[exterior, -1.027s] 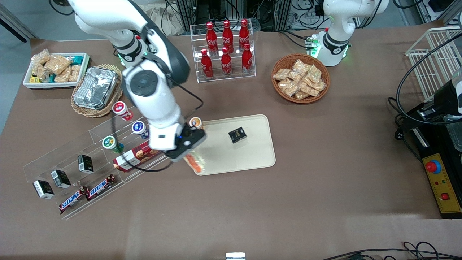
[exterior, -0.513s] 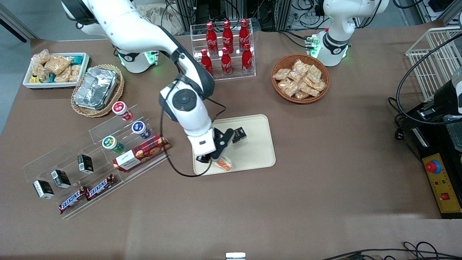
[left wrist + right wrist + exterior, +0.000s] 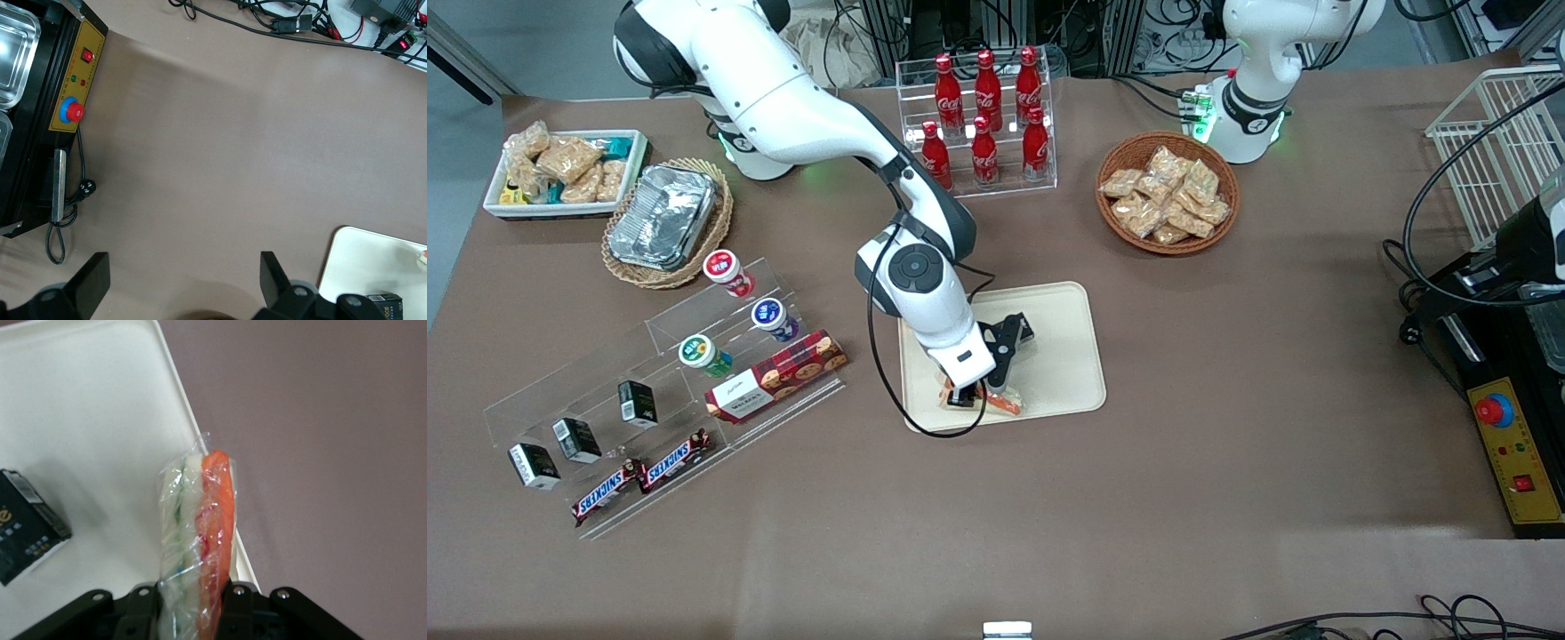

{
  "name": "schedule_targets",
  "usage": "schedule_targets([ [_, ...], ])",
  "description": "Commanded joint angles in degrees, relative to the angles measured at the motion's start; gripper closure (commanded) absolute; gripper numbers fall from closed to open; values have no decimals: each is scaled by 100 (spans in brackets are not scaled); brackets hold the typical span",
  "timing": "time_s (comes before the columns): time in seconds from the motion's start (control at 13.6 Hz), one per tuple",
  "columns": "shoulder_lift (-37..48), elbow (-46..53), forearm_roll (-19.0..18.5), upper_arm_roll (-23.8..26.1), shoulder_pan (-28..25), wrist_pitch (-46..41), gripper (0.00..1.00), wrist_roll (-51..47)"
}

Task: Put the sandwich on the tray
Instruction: 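Lower the sandwich onto the tray beside the black box and open the right gripper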

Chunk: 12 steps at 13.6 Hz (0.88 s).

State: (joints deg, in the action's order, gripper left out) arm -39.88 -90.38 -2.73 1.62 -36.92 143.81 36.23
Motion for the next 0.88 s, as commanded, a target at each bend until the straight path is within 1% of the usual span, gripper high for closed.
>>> schedule_targets([
  [0.0,-169,205,-53,-39,-35,59,100,480],
  [0.44,-345,213,-53,-39,-131,68,100,675],
  [0.81,-468,214,-26,-22,-140,472,100,675],
])
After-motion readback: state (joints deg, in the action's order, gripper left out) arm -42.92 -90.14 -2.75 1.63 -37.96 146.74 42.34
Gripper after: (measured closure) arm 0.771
